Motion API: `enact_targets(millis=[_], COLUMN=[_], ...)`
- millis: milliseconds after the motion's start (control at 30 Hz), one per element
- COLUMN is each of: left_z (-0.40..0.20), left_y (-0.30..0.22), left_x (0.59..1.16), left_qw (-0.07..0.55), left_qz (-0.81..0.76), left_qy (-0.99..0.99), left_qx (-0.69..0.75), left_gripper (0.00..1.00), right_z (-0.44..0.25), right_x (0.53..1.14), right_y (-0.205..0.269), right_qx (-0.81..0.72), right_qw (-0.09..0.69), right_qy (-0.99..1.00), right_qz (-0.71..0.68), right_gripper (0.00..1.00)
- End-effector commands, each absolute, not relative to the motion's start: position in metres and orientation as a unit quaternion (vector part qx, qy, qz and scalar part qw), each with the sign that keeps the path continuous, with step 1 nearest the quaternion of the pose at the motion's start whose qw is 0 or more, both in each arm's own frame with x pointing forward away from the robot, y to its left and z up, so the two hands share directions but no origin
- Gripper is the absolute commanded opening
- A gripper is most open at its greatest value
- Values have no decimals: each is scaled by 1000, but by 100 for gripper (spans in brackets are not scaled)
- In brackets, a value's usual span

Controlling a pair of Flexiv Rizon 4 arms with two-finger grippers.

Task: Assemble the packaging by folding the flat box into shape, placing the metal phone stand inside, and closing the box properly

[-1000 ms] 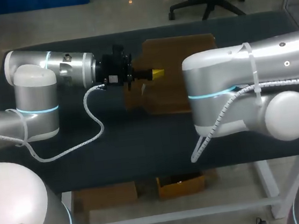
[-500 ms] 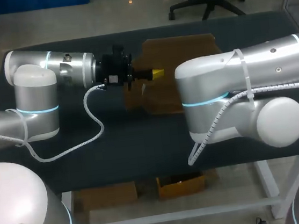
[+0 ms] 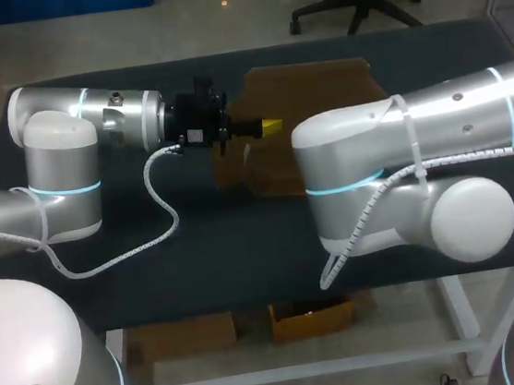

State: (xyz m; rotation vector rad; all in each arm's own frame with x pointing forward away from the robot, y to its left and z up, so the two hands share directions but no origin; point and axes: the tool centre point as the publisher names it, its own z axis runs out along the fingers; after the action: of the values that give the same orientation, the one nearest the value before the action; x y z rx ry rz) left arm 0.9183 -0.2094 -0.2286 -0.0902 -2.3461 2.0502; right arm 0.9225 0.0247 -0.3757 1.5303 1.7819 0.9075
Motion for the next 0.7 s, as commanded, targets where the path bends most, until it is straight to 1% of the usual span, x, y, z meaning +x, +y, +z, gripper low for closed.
enact_targets(millis=[33, 333, 533, 600, 700], left_z=[-230, -230, -230, -230, -230], left_y=[-210, -210, -210, -210, -210], left_x=[918, 918, 918, 918, 918], left_qw=[12, 12, 12, 12, 12], left_qz=[658, 658, 658, 658, 658], left_qy=[-753, -753, -753, -753, -753], left_qx=[-28, -28, -28, -28, -28], left_gripper=[0, 0, 0, 0, 0], right_z=[-377, -377, -376, -375, -374], right_x=[925, 930, 933, 934, 934], right_y=[27, 26, 26, 26, 26], right_qx=[584, 588, 589, 589, 588], right_qw=[316, 314, 313, 313, 314], right_qy=[668, 665, 663, 663, 663], right_qz=[335, 337, 339, 340, 342], right_gripper=[18, 15, 5, 1, 0])
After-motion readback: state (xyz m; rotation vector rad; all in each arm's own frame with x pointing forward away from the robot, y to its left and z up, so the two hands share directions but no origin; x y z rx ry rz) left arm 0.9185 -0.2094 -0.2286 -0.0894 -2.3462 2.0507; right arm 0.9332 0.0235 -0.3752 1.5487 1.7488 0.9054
